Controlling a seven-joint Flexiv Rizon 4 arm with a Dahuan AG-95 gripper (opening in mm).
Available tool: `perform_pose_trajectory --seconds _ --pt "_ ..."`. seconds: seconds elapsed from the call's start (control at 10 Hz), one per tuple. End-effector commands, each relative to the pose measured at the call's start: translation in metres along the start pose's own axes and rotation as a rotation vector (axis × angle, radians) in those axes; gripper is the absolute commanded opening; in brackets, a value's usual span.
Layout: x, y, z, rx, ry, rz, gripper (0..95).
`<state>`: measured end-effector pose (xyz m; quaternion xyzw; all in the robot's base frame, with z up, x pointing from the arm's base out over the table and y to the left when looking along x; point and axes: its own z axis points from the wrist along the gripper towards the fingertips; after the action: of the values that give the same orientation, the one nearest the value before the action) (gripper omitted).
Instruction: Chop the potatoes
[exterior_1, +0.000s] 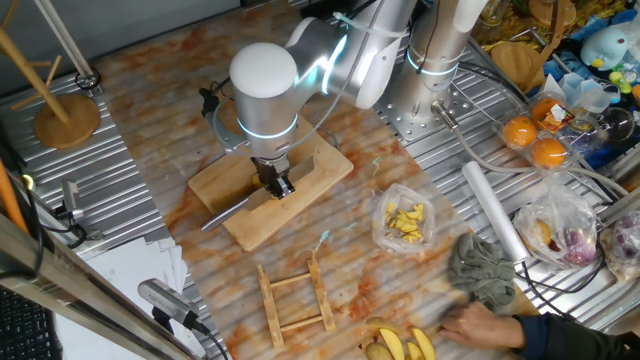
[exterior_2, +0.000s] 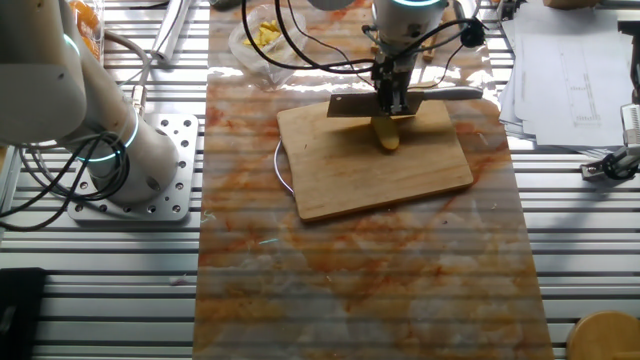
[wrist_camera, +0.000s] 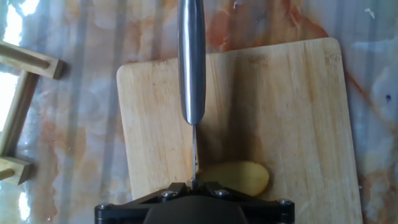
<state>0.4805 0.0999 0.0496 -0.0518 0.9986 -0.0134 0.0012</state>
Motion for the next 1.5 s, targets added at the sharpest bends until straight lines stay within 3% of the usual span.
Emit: perform_pose_trajectory --seconds 0.1,0.5,0.8,1.1,1.4,1.5 --pt "0.001 -0.001 0.006 0.007 -0.004 0.005 0.0" --pt "0.005 -0.003 0.004 -0.015 -0.022 0.014 0.0" --pt "0.013 -0.003 0.019 0.002 -0.079 -0.005 0.0" --pt "0.012 -0.002 0.027 -0.003 -0.091 -0.017 0.0" --pt "0.011 -0.003 0.017 -0.047 -0.061 -0.012 0.0" --pt "0.009 -0.003 0.016 -0.092 -0.07 0.012 0.0"
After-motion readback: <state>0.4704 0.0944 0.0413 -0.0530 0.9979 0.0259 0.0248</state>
